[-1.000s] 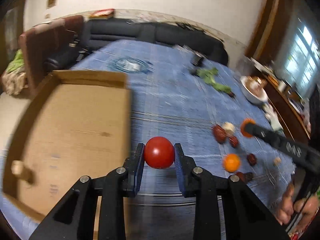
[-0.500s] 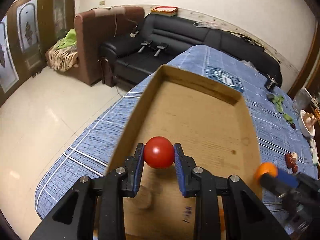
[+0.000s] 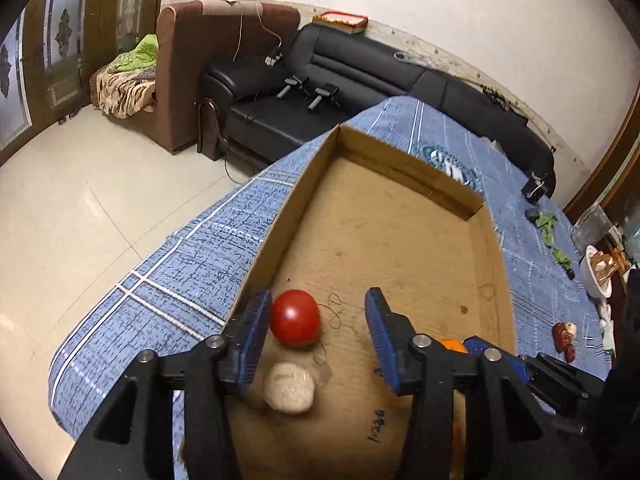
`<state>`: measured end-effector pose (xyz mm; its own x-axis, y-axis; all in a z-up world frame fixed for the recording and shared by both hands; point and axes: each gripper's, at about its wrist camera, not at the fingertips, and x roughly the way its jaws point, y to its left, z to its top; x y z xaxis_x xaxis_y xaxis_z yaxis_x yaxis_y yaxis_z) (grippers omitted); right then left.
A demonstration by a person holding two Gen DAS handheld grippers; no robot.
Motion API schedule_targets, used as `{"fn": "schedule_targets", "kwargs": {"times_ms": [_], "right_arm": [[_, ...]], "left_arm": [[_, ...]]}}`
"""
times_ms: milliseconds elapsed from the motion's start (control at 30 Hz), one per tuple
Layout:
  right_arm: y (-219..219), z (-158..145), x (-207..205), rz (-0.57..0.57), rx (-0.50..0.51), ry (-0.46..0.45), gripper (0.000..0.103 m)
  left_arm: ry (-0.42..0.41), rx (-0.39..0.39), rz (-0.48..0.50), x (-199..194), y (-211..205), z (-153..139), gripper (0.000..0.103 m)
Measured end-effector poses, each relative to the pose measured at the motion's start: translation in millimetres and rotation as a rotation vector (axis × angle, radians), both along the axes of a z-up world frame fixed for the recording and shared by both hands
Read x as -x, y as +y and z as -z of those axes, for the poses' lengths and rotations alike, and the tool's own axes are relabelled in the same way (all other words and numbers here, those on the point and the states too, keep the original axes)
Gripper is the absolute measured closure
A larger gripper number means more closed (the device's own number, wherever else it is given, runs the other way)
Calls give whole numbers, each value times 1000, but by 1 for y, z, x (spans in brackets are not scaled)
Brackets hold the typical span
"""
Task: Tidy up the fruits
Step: 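Carry the orange and tomato into the tray and open both tools, then move both tools back toward the remaining fruits on the tablecloth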
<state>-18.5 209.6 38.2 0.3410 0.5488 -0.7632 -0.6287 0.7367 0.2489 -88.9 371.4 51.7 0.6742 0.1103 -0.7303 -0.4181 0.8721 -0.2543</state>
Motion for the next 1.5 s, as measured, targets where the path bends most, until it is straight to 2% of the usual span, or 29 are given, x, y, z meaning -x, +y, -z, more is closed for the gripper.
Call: {"fn": "schedule_targets", "kwargs": {"times_ms": [200, 333, 433, 500, 733, 967, 1267, 1333, 1500], "right_arm": [[-39, -25, 0, 70, -93, -6, 64], [-88, -39, 10, 155, -155, -31, 62], [-131, -43, 22, 254, -184, -65, 57], [-156, -41, 27, 327, -197, -65, 52], [-213, -25, 29, 459, -227, -8, 52], [-242, -26, 37, 507, -224, -41, 52], [-270, -21, 44, 553, -242, -38, 52], [-274, -21, 46, 558, -245, -41, 52], [-281, -17, 48, 567, -245, -37, 52]], "left_arm": [[-58, -45, -12, 26, -16, -24, 45], [-74, -158, 22, 36, -49, -39, 36], [-92, -233, 73, 40, -81, -48, 28], [-101, -270, 125, 40, -107, -52, 27], [-104, -317, 266, 38, -165, -54, 23], [-101, -333, 316, 40, -195, -54, 23], [-86, -326, 375, 35, -218, -48, 23], [-72, -332, 379, 30, -221, -42, 22], [37, -374, 351, 12, -218, -8, 22]]}}
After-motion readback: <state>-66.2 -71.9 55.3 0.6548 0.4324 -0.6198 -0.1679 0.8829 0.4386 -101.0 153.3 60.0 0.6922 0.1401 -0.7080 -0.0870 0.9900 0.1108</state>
